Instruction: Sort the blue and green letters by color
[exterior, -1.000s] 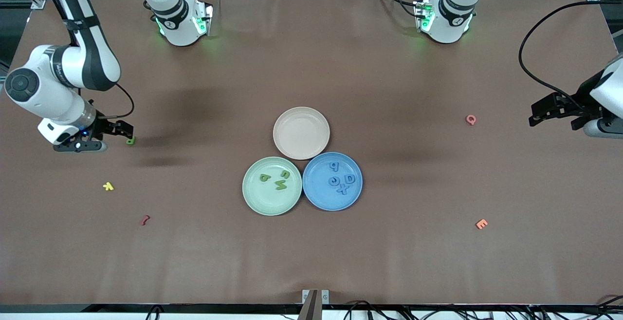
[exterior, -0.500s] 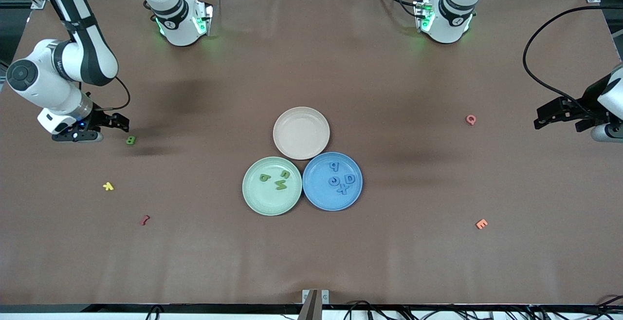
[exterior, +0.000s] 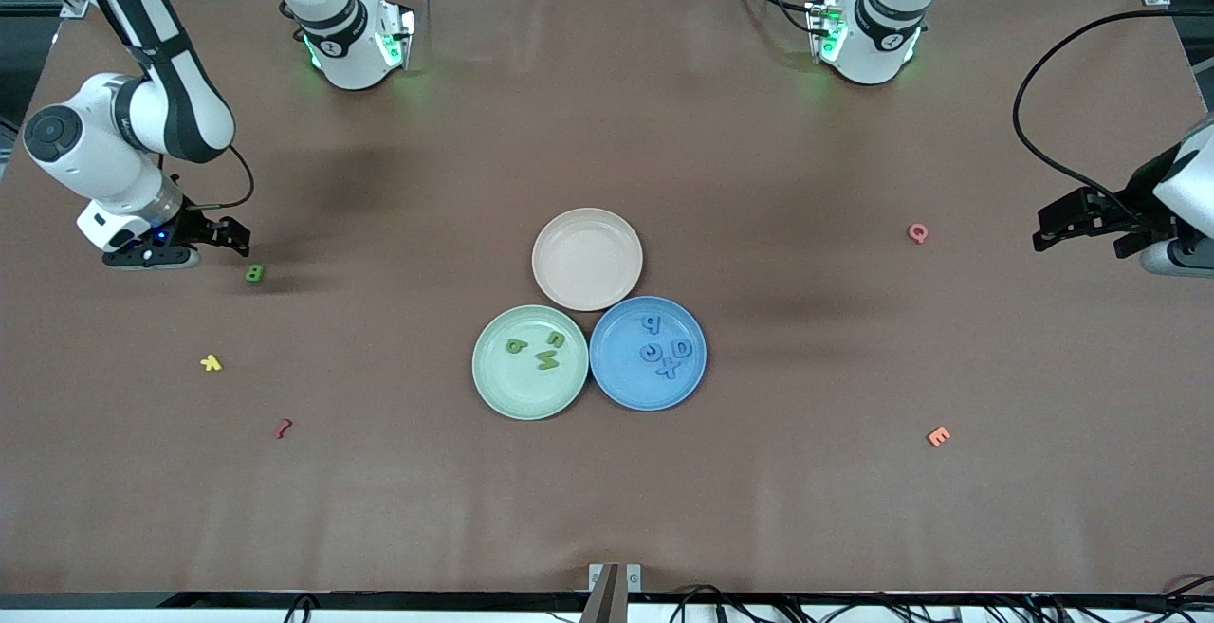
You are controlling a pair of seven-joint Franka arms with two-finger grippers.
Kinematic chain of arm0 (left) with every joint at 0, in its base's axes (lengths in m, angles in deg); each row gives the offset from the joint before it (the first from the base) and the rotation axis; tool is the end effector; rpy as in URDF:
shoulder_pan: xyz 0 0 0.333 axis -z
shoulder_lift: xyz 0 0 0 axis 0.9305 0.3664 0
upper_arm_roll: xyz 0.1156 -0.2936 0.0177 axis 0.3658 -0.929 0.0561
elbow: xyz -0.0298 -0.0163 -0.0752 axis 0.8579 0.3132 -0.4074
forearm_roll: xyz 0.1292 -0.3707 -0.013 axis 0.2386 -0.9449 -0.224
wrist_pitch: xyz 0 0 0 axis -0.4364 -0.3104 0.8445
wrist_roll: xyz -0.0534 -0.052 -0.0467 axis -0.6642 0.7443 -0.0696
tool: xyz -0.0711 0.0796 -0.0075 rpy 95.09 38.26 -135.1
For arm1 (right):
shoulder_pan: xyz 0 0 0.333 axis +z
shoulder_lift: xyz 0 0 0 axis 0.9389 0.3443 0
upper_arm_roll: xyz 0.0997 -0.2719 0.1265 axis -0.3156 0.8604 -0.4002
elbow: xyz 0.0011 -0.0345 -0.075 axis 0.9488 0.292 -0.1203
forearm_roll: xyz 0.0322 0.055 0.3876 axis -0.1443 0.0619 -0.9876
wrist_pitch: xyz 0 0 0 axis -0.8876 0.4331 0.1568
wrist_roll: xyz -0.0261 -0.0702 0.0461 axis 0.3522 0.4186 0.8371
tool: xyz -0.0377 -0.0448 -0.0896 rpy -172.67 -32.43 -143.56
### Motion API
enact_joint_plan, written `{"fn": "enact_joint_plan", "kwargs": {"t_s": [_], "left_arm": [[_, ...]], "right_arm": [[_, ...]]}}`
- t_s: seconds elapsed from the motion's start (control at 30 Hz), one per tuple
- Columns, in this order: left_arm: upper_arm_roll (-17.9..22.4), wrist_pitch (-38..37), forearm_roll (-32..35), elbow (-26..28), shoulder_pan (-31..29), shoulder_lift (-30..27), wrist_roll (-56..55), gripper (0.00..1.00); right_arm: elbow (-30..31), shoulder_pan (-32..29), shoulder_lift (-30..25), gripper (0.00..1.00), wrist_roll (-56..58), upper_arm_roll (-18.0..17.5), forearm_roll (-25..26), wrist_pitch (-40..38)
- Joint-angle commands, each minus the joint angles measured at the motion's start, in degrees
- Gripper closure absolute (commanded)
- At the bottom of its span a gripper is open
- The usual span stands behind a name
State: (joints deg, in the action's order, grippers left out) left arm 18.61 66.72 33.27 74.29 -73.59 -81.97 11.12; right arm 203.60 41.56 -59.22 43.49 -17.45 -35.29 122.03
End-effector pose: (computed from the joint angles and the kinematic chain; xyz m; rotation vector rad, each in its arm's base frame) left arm 0.5917 -0.0052 0.5739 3.0957 -0.1348 0.0599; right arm 0.4541 -0.1454 0.2421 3.0841 0.0953 0.0700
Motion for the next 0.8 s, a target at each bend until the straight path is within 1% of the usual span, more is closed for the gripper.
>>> {"fn": "enact_joint_plan", "kwargs": {"t_s": [0.0, 0.17, 0.3, 0.43, 0.53, 0.6, 0.77], "left_arm": [[-0.4, -1.1, -0.5, -1.2, 0.1, 0.0, 1.2, 0.00], [-0.8, -1.0, -0.4, -1.1, 0.0, -0.7, 1.2, 0.00], [-1.6, -0.9, -0.5, -0.9, -0.2, -1.3, 1.2, 0.00], [-2.0, -0.8, -0.5, 1.1, -0.2, -3.1, 1.2, 0.00], [-2.1, -0.5, -0.5, 2.6, -0.2, -4.3, 1.2, 0.00], [-2.4, -0.4, -0.5, 3.0, -0.2, -4.7, 1.2, 0.00], [-3.4, -0.1, -0.4, 4.1, -0.3, -5.9, 1.2, 0.00]], "right_arm": [[0.2, -1.2, 2.2, 0.10, 1.6, -0.8, -1.3, 3.5], [0.2, -1.8, 5.2, 0.14, 1.6, -0.9, -1.3, 6.7], [0.2, -1.8, 6.3, 0.17, 1.6, -0.9, -1.3, 7.7], [0.1, -1.8, 6.9, 0.21, 1.5, -0.9, -1.3, 7.8], [0.1, -1.7, 7.8, 0.24, 1.5, -0.9, -1.3, 9.3], [0.2, -1.7, 8.7, 0.25, 1.5, -0.9, -1.3, 10.7], [0.1, -1.7, 9.3, 0.30, 1.5, -1.0, -1.3, 11.1]]}}
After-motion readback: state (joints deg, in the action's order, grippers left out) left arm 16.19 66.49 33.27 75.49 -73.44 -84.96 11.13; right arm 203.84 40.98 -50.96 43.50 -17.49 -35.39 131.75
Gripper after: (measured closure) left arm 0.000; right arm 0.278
